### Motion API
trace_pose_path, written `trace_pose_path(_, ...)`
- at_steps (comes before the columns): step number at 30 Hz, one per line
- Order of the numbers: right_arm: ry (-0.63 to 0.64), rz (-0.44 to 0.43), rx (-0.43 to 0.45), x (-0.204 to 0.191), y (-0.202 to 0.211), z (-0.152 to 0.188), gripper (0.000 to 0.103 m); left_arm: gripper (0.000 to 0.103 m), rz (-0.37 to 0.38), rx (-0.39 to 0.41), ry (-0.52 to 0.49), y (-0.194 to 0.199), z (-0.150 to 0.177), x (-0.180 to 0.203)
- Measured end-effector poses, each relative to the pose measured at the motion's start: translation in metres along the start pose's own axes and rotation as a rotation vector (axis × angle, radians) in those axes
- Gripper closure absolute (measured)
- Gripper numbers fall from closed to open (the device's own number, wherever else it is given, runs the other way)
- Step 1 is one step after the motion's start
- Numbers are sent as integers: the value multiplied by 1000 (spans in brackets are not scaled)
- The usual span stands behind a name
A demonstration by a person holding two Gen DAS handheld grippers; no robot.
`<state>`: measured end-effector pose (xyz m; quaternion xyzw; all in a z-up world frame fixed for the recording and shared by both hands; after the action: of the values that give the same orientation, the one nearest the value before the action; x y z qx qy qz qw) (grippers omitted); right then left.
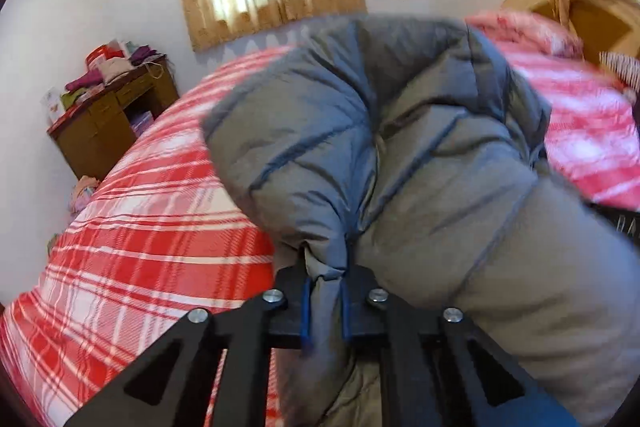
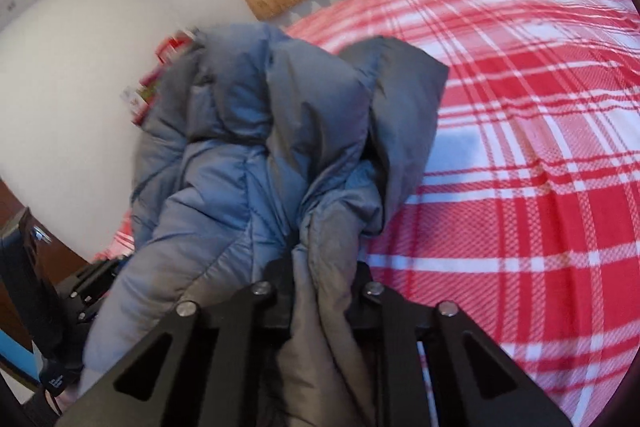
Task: Fold large clothes
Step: 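Lift the bundle with both grippers and roll it over onto itself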
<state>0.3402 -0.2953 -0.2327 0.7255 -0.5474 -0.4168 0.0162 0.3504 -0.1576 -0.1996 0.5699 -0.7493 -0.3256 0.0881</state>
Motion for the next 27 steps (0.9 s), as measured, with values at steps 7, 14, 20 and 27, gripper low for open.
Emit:
trace_pose_path(7, 50, -116, 51, -72, 10, -13, 87, 95, -85, 158, -2, 69, -29, -64)
trace_pose_path(14, 127, -191, 31, -137, -10, -10, 87, 95, -176, 193, 9, 94, -22, -130)
trace_pose_path(20, 166, -226, -25, -175, -46, 3, 87, 95, -219, 155, 64, 96, 1, -186)
trace_pose_path(27, 215, -223, -71, -199, -77, 12, 87, 95, -251, 124, 111, 87, 26, -227)
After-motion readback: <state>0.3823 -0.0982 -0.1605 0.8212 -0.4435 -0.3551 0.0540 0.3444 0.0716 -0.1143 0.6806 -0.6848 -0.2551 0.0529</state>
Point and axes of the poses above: each gripper's, at about its wrist camera, not at the fingertips, and y roughly against the way its jaws point, x to its right, z to its underside, the point moved 10 cm from there along -y, roughly the way its jaws point, and after that the axes turned 6 degrees about -z, right-handed, at the moved point
